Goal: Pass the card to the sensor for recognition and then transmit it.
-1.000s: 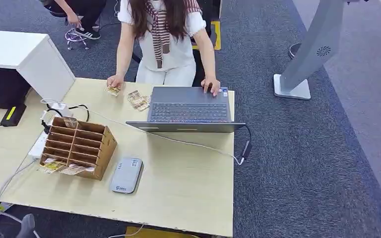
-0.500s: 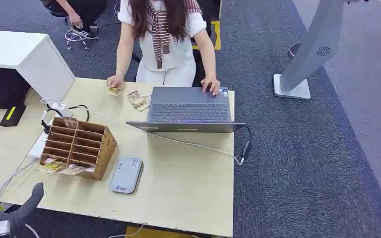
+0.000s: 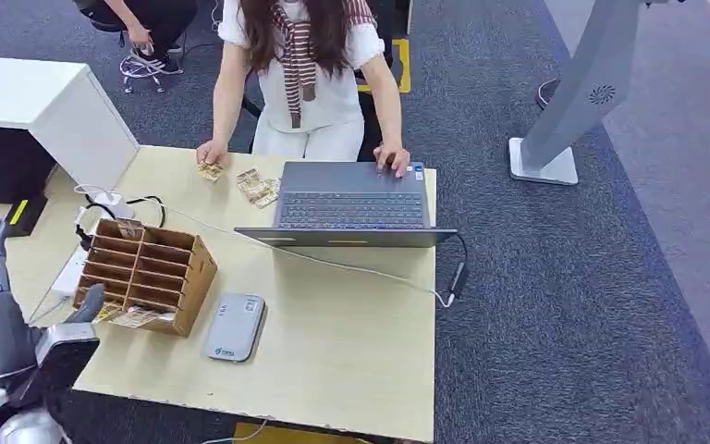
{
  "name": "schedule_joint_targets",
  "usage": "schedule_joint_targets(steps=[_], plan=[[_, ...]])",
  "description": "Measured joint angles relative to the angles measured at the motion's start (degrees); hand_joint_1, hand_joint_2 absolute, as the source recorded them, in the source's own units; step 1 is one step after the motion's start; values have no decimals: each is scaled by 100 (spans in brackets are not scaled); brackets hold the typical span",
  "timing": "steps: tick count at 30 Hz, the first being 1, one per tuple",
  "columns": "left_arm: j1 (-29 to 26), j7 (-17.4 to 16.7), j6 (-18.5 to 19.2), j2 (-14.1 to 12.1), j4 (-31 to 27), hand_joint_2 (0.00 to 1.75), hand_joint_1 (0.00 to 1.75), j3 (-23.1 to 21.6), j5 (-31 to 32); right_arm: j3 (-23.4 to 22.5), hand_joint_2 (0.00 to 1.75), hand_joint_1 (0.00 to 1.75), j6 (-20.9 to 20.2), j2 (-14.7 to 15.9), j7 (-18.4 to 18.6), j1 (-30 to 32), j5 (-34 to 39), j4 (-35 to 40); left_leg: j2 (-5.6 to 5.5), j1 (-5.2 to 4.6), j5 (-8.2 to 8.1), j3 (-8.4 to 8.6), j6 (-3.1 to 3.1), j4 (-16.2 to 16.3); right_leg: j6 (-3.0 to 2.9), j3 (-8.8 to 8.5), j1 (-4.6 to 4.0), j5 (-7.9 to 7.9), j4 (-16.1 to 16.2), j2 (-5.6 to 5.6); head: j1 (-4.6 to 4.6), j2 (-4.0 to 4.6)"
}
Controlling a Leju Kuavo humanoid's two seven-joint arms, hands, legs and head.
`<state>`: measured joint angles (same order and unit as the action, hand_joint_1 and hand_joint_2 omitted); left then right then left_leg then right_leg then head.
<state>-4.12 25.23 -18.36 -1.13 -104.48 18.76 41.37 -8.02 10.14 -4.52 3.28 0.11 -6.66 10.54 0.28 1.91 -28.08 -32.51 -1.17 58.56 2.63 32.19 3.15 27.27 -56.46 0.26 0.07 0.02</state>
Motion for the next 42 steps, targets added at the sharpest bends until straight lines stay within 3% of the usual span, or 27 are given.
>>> schedule_joint_targets(steps=[5, 8, 18, 33, 42], plan=[[483, -367, -138, -278, 474, 175, 0, -354, 533, 131, 175, 0, -92, 50, 9, -19, -143, 0, 2, 0, 2, -4, -3, 3, -1, -7, 0, -2, -5, 2, -4, 0], [552, -427, -155, -305, 508, 175, 0, -394, 644, 133, 175, 0, -94, 55, 11, -15, -145, 0, 16, 0, 1, 3, -1, 5, 0, 7, 0, -2, -1, 21, -11, 0], [1493, -995, -166, -685, 1389, 175, 0, -938, 1347, 313, 175, 0, -210, 122, 20, -49, -424, -9, 17, 0, 4, 0, -4, 7, 0, 8, 0, -10, -2, 23, -11, 0], [2913, -1946, -70, -1142, 2979, 175, 0, -1882, 2379, 612, 175, 0, -411, 245, 33, -107, -840, -26, 15, 0, 6, -1, -6, 8, 1, 5, 0, -11, -3, 21, -9, 0], [3042, -1992, -63, -1197, 3297, 175, 0, -2075, 2429, 667, 175, 0, -435, 291, 52, -108, -846, -39, 14, 0, 5, -3, -6, 8, 1, 6, 0, -11, -3, 21, -7, 0]])
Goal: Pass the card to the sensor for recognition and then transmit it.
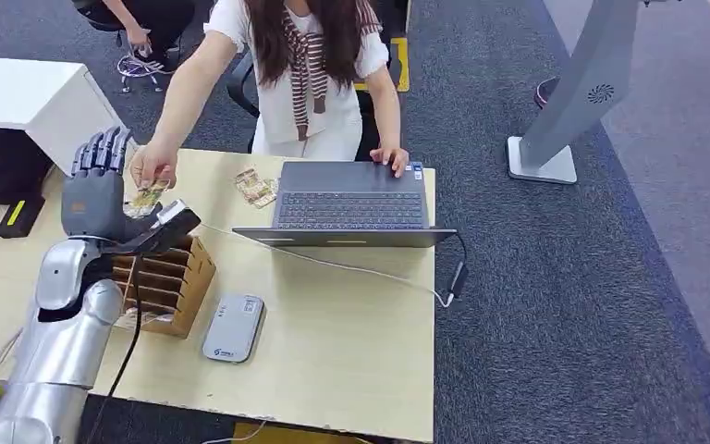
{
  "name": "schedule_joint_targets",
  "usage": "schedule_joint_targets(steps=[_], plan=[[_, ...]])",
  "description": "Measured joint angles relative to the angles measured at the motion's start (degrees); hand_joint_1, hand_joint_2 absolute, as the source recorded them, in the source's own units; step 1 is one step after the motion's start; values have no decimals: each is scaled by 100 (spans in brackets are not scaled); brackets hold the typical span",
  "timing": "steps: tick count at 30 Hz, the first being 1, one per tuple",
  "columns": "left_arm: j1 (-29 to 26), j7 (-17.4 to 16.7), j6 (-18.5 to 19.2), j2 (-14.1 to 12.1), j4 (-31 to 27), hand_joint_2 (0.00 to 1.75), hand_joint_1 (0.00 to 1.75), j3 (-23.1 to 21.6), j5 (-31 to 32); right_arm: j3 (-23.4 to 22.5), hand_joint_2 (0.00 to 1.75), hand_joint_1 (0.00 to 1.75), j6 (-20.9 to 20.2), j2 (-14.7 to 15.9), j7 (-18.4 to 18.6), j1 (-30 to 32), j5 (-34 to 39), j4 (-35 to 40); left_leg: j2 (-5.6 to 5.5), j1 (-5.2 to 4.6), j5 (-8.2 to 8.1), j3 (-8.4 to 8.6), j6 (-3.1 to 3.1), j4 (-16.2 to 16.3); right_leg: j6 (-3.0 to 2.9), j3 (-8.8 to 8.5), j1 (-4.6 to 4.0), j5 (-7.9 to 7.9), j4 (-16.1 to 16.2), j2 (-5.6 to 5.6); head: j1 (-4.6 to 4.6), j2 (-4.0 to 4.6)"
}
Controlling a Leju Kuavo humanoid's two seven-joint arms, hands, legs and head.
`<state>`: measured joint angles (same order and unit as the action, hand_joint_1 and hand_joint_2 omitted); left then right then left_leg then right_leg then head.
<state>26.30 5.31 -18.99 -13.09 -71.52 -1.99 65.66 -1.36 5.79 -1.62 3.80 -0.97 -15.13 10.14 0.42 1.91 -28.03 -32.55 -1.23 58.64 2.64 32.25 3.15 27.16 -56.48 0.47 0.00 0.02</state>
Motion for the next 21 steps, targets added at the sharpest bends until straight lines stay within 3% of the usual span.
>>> schedule_joint_targets(steps=[11, 12, 13, 21], plan=[[1, -59, 9, -44, 103, 175, 0, -33, -81, 17, 175, 0, -24, 13, 35, 1, -7, -15, 0, 0, 0, 0, 0, 0, 0, 0, 0, 0, 0, 0, 0, 0], [1, -59, 9, -48, 107, 175, 10, -33, -83, 17, 175, 0, -24, 13, 35, 1, -7, -15, 0, 0, 0, 0, 0, 0, 0, 0, 0, 0, 0, 0, 0, 0], [2, -59, 9, -50, 109, 175, 175, -33, -85, 17, 175, 0, -24, 13, 35, 2, -7, -15, 0, 0, 0, 0, 0, 0, 0, 0, 0, 0, 0, 0, 0, 0], [1, -59, -90, -48, 129, 175, 175, -44, -57, 22, 175, 0, -44, 24, 22, 0, -15, -15, 0, 0, 0, 0, 0, 0, 0, 0, 0, 0, 0, -1, 0, 0]])
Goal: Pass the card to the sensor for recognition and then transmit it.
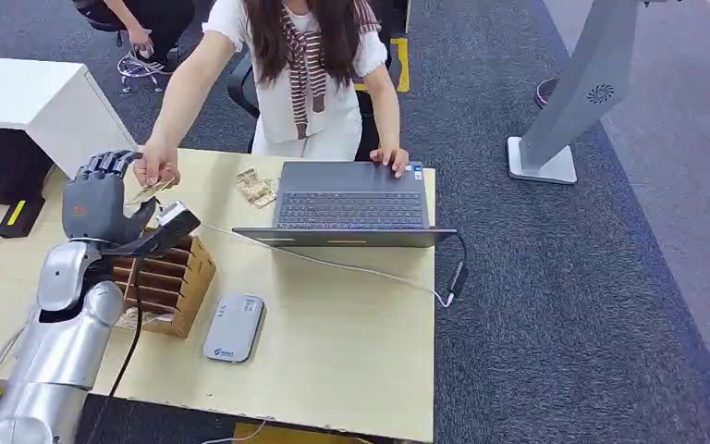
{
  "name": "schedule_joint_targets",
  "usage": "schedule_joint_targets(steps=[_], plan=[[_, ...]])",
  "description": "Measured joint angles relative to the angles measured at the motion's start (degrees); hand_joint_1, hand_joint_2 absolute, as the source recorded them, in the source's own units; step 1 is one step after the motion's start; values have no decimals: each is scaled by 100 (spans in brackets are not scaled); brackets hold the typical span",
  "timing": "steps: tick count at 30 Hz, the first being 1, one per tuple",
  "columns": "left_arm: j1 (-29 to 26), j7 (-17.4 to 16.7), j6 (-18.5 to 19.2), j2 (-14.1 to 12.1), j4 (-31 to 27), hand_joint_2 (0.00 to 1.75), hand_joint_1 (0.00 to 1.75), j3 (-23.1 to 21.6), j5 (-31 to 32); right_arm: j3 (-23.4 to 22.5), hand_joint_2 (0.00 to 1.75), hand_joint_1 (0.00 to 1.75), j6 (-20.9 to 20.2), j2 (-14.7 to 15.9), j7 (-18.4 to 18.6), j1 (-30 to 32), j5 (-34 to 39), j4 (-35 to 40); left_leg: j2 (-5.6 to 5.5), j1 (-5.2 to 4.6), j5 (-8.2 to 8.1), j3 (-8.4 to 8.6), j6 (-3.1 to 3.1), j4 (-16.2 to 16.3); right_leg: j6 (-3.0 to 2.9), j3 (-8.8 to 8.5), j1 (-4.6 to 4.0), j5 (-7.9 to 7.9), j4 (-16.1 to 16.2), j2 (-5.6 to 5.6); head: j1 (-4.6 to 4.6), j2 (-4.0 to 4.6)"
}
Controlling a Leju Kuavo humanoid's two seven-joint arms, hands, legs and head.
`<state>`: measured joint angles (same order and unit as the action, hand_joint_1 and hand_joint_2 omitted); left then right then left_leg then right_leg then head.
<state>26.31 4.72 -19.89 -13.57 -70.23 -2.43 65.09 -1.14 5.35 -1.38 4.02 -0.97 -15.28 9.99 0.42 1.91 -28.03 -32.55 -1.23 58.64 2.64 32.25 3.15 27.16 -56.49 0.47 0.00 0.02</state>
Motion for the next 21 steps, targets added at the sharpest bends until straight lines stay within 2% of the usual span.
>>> schedule_joint_targets(steps=[13, 18, 21], plan=[[6, 20, -63, 0, 39, 175, 175, -68, -61, 0, 175, 0, -15, 7, -9, 0, -44, 0, 0, 0, 0, 0, 0, 0, 0, 0, 0, 0, 0, 0, 0, 0], [-82, 333, -50, 24, 11, 175, 175, -83, -510, 0, 175, 0, -15, 7, -50, 1, -68, 0, 0, 0, 0, -1, 0, 0, 0, -1, 0, 0, 0, 0, 0, 0], [-332, 494, -63, 57, -236, 175, 175, -92, -682, 0, 175, 0, -7, 7, -59, 5, -66, -2, 0, 0, -1, -1, 0, 0, 0, 0, 0, 0, 0, 0, 0, 0]])
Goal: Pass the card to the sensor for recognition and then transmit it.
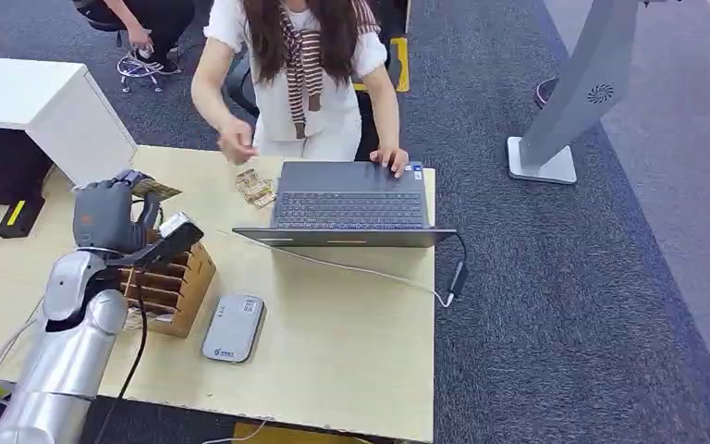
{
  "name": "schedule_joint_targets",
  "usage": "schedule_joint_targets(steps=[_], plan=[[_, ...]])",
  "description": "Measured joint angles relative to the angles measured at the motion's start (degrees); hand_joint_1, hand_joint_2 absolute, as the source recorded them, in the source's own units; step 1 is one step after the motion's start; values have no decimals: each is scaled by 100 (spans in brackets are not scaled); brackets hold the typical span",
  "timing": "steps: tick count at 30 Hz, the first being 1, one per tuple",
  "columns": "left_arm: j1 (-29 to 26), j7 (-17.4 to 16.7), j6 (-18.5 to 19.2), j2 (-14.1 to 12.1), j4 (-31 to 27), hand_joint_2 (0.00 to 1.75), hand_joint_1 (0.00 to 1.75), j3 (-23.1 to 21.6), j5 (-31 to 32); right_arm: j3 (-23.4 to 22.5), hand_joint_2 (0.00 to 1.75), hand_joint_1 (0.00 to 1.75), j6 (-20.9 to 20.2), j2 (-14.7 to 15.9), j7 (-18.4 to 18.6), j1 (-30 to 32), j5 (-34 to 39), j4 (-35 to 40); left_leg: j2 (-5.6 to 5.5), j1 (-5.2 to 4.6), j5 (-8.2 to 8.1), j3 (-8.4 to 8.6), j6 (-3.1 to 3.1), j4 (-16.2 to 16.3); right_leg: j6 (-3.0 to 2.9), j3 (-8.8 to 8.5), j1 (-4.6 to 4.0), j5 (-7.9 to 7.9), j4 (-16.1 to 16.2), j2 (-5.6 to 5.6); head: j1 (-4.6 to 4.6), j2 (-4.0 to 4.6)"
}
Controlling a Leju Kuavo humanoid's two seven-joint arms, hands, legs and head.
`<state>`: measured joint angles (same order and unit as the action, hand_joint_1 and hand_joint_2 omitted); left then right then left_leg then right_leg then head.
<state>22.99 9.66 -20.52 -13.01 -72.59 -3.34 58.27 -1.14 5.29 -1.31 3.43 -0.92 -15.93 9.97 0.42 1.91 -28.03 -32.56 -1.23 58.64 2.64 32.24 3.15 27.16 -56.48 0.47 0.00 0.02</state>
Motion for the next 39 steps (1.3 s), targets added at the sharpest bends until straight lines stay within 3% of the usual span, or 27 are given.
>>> schedule_joint_targets(steps=[5, 13, 29, 39], plan=[[-794, 295, 46, 46, -792, 175, 175, -79, -197, -7, 175, 0, 28, 0, 2, 12, 77, -7, 4, 0, -4, -1, 3, 0, 2, 3, 0, 2, 2, 3, 0, 0], [-1642, 229, 440, 28, -1521, 175, 175, -321, 64, -39, 175, 0, 50, 0, -7, 23, 66, -13, 0, 0, -6, -3, 8, 0, 5, 1, 0, 5, 3, -4, 0, 0], [-1683, -184, 1222, -269, -1370, 175, 175, -726, 483, -52, 175, 0, 68, -4, 2, 22, -20, -22, -2, 0, -5, -3, 7, 0, 5, 0, 0, 4, 3, -6, 0, 0], [-1291, -383, 1412, -177, -1147, 175, 175, -1191, 677, -53, 175, 0, -17, -18, 15, 18, -107, -22, -5, 0, -4, -2, 7, 1, 5, -3, 0, 3, 3, -8, 0, 0]])
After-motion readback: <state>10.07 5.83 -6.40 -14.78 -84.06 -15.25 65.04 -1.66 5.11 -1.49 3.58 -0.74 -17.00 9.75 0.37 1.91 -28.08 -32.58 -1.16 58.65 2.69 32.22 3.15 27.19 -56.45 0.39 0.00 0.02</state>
